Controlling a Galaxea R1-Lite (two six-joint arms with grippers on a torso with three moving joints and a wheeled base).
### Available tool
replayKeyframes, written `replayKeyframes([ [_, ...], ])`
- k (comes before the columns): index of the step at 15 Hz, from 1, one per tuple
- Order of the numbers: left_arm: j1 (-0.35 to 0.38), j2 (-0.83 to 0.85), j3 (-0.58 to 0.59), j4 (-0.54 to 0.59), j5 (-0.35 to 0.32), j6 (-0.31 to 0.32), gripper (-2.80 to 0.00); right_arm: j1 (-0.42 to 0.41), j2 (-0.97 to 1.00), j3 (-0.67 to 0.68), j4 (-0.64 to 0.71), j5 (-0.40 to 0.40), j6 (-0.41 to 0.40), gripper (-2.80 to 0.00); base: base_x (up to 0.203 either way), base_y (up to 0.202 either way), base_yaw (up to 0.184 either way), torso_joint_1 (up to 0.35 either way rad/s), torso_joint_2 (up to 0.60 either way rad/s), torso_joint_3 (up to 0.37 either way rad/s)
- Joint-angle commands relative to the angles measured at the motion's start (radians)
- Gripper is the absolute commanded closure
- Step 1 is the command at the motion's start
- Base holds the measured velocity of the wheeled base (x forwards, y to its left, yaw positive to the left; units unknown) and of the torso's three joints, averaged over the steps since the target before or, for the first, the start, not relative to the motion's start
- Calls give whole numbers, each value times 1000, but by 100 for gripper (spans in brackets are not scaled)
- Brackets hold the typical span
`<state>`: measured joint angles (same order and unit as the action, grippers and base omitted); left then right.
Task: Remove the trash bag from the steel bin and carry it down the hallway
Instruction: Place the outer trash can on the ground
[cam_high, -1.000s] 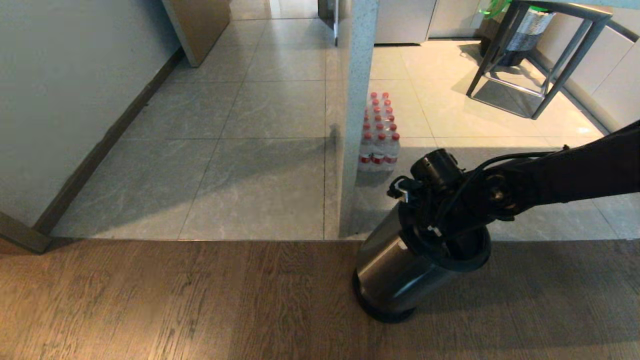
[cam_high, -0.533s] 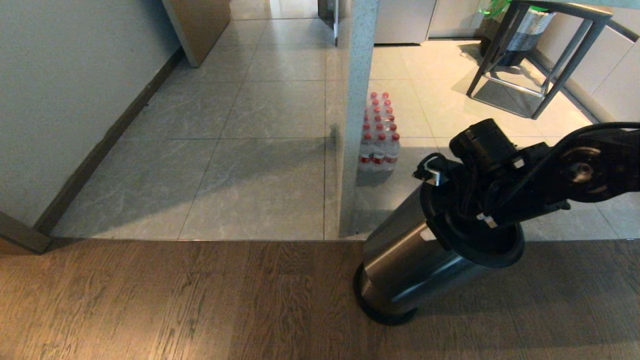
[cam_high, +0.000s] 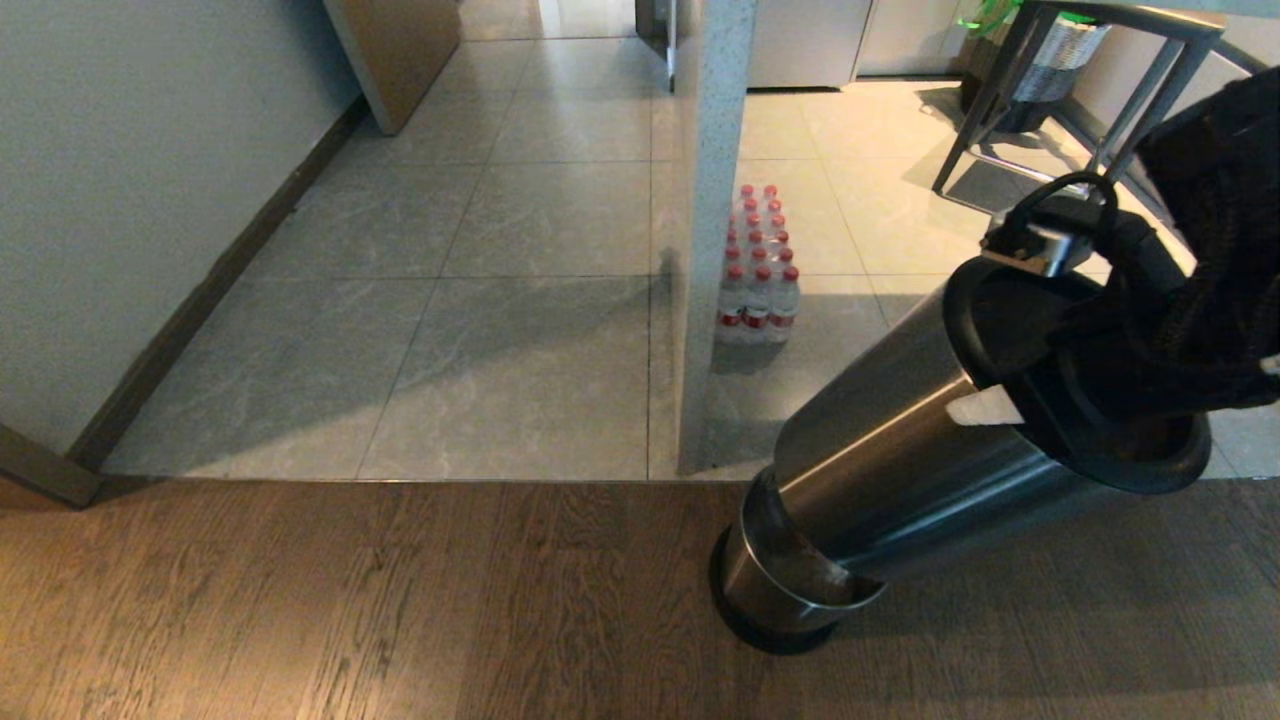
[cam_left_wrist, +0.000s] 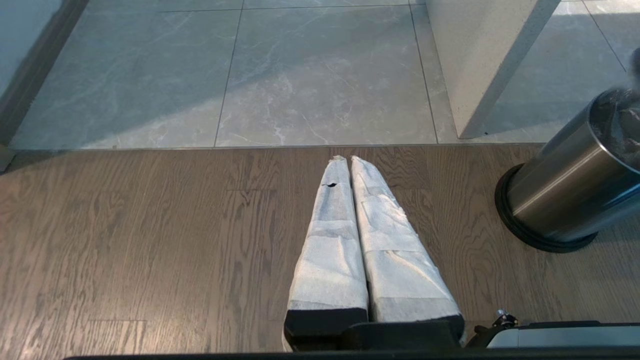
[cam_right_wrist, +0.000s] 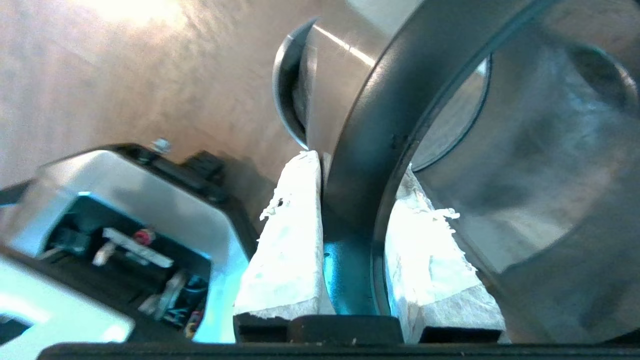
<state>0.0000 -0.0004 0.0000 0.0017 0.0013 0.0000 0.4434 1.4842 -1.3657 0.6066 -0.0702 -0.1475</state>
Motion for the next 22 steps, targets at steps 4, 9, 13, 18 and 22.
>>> replayKeyframes([
  [4,0,0,0,0,0,0,0,-103,-116,-32,27,2,-10,0,0,0,0,0,0,0],
  [9,0,0,0,0,0,0,0,-395,-109,-38,14,3,-11,0,0,0,0,0,0,0],
  [13,0,0,0,0,0,0,0,-657,5,-23,17,-2,2,0,0,0,0,0,0,0],
  [18,0,0,0,0,0,0,0,-789,273,-1,-4,-4,93,0,0,0,0,0,0,0],
  [22,0,0,-1,0,0,0,0,-801,575,-114,-102,-19,204,0,0,0,0,0,0,0],
])
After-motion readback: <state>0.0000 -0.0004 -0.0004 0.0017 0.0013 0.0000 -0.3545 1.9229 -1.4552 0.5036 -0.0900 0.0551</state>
